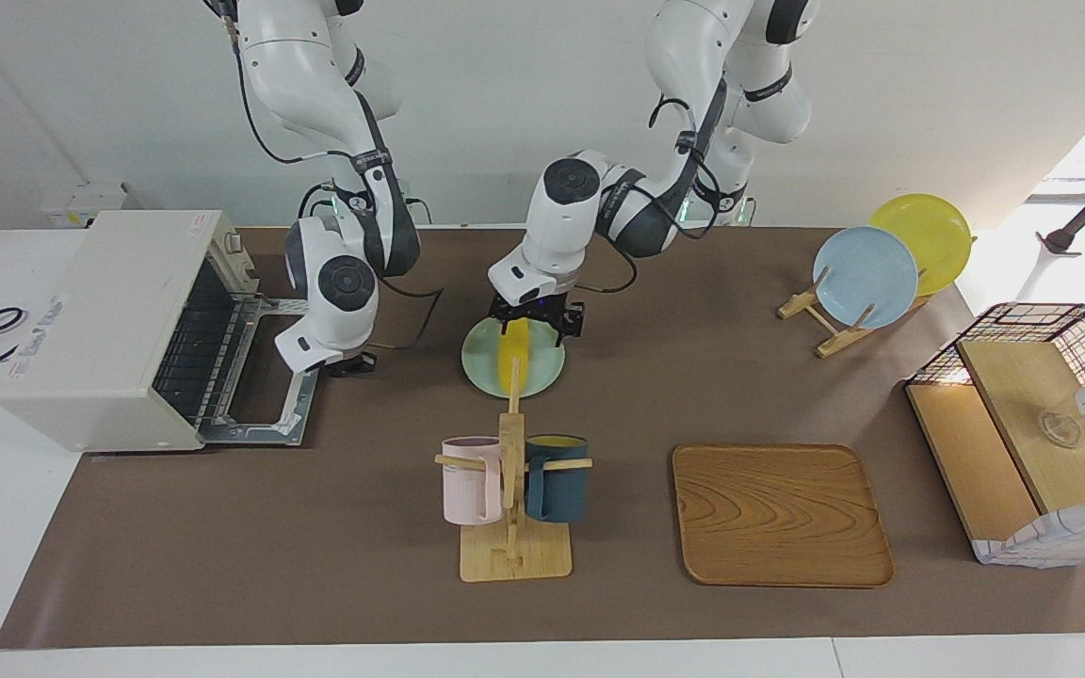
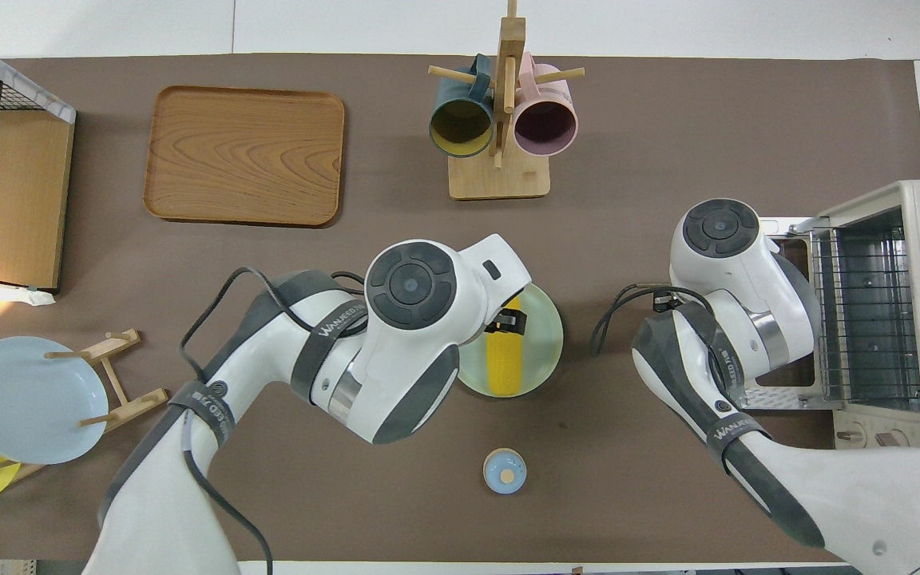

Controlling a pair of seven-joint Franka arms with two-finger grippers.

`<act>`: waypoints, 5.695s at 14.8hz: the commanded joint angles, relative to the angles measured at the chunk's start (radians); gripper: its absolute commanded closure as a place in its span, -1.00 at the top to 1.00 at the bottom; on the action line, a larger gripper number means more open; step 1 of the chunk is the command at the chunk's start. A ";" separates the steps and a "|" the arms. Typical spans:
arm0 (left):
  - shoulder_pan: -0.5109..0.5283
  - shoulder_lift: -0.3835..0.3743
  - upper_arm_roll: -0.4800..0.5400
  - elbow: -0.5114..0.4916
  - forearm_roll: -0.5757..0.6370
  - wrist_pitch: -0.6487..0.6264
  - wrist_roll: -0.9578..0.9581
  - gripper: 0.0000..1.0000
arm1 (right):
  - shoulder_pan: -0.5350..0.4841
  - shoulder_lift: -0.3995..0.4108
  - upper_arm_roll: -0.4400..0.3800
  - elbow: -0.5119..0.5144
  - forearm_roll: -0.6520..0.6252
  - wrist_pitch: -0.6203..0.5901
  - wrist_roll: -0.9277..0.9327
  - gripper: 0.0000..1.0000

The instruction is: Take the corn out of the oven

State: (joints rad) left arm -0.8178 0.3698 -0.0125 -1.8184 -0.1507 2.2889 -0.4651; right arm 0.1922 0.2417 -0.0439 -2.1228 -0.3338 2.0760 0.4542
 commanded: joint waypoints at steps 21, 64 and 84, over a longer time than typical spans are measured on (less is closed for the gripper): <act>-0.023 0.015 0.031 -0.009 -0.012 0.041 -0.132 -1.00 | -0.252 -0.240 0.009 0.158 0.021 -0.330 -0.606 -0.64; 0.657 0.114 0.031 0.406 0.097 -0.320 0.382 1.00 | -0.174 -0.213 0.062 0.478 0.312 -0.574 -0.467 1.00; 0.681 -0.443 0.034 0.030 0.106 -0.660 0.375 1.00 | -0.174 -0.213 0.062 0.478 0.312 -0.570 -0.465 1.00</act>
State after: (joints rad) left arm -0.1306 -0.0511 0.0226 -1.7549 -0.0638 1.6107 -0.0818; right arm 0.0314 0.0281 0.0105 -1.6570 -0.0419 1.5244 -0.0209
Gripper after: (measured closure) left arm 0.000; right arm 0.000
